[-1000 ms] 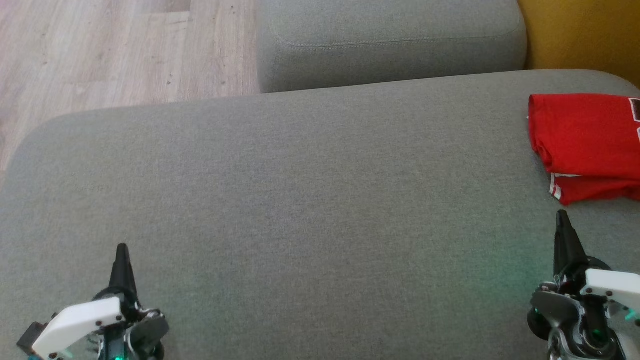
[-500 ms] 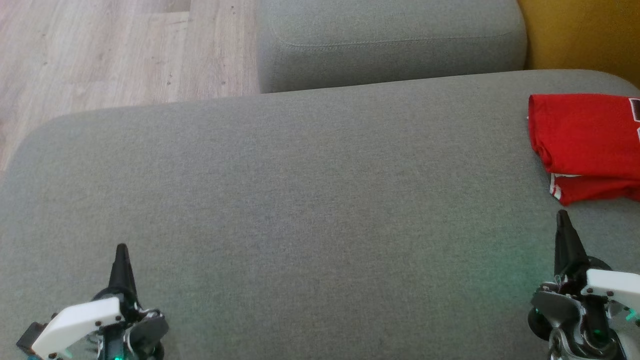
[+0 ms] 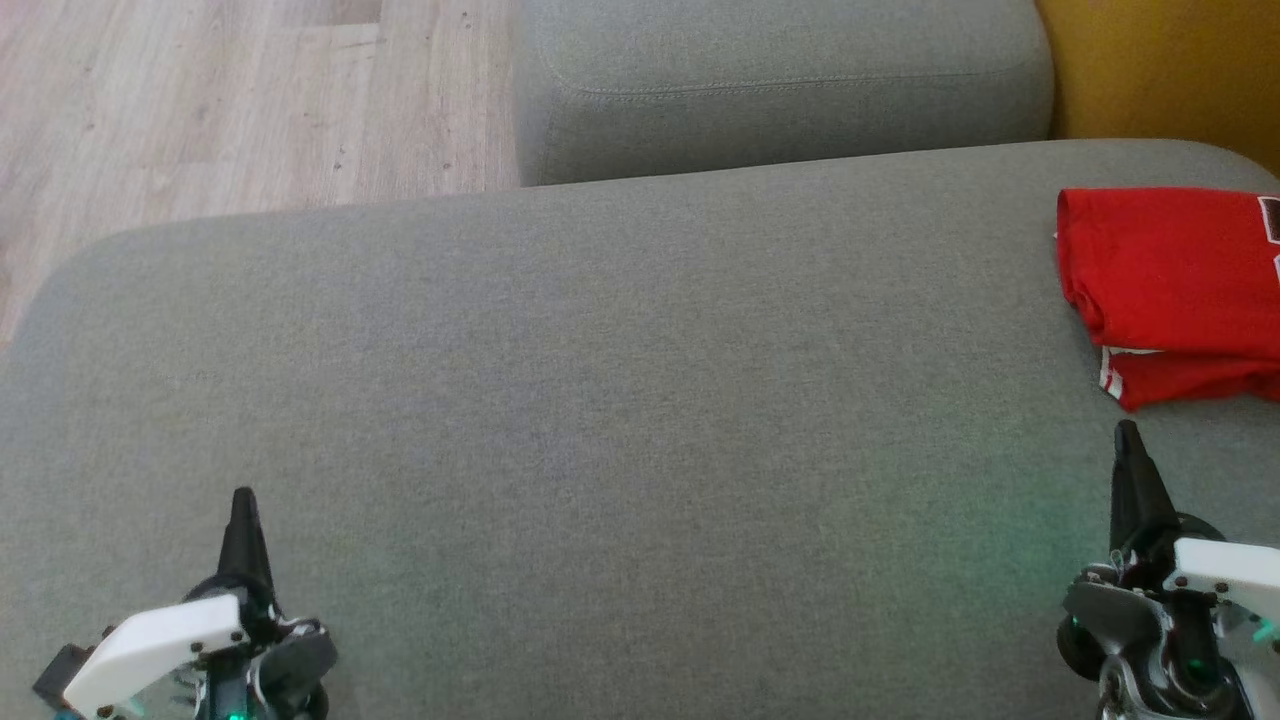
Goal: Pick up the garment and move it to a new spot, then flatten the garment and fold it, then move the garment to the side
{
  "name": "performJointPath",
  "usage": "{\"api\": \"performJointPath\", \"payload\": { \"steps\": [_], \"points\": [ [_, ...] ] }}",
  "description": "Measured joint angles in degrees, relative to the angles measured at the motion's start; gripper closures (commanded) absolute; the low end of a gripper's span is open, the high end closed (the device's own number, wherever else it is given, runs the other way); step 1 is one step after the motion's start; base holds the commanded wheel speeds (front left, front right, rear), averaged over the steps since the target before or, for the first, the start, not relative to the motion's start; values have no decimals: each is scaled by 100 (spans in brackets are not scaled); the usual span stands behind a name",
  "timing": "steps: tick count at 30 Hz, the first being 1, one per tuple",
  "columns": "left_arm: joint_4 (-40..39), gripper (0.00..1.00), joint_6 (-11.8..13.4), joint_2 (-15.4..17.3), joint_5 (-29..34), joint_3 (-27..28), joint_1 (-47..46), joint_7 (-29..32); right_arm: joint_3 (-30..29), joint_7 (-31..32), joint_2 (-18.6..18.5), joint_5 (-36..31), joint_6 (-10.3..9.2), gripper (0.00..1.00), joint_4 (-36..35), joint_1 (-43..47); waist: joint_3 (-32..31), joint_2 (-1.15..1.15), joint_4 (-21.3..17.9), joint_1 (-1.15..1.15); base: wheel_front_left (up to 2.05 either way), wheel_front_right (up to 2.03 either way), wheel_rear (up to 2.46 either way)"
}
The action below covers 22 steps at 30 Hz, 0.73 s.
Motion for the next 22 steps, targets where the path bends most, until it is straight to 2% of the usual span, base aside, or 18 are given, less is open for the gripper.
{"api": "performJointPath", "payload": {
  "steps": [22],
  "points": [
    [0,100,0,-16,24,20,0,9,-21,16,1,-1,0,100,0,0,0,0,0,0,0,0,0]
  ]
}}
